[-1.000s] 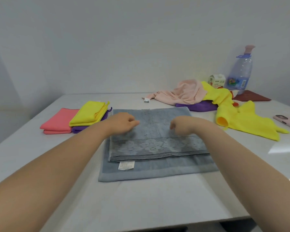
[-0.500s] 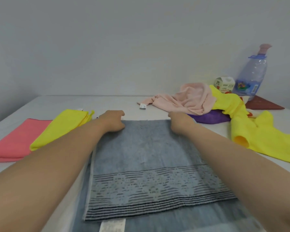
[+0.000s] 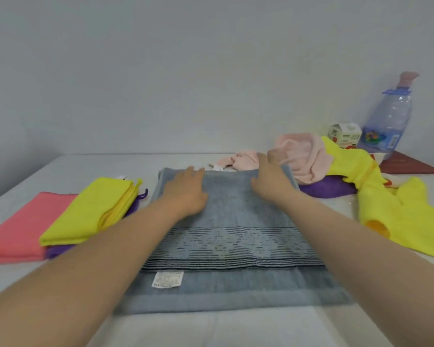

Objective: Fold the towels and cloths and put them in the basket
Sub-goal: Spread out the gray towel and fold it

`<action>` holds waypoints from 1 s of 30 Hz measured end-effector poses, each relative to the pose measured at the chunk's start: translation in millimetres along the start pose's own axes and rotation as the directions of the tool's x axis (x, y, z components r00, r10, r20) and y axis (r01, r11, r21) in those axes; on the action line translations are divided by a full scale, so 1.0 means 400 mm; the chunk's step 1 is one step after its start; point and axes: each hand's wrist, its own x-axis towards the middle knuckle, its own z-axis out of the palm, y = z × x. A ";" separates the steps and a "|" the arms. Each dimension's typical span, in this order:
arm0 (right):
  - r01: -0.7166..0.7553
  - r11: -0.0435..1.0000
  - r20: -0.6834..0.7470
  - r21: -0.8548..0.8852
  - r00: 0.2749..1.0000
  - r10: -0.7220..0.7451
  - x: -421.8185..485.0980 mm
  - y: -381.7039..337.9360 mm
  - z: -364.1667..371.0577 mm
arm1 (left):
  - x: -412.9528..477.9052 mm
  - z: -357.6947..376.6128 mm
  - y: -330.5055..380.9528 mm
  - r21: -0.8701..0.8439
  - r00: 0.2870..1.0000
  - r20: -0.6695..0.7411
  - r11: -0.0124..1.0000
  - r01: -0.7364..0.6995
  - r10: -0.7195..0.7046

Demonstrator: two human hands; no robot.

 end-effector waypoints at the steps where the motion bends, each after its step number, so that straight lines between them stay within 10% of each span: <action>1: 0.027 1.000 0.009 -0.004 1.000 -0.027 -0.036 -0.001 0.010 | -0.033 0.019 0.010 -0.007 0.999 0.028 0.999 -0.036 0.036; 15: 0.076 0.992 0.376 -0.102 0.926 -0.032 -0.418 -0.041 -0.051 | -0.370 0.057 0.056 -0.015 0.982 0.049 0.983 -0.183 0.183; 23: -0.032 0.976 0.043 -0.217 0.998 0.043 -0.471 0.016 -0.056 | -0.409 0.043 0.015 0.013 0.955 -0.262 0.990 -0.142 0.141; 27: 0.022 0.994 -0.187 -0.106 0.981 -0.041 -0.453 0.041 -0.065 | -0.424 0.025 0.001 -0.072 0.800 -0.571 0.960 -0.270 0.183; 30: 0.270 0.960 -0.467 -0.076 0.841 -0.274 -0.462 0.022 -0.091 | -0.437 -0.022 0.008 -0.008 0.681 -0.676 0.921 -0.389 0.282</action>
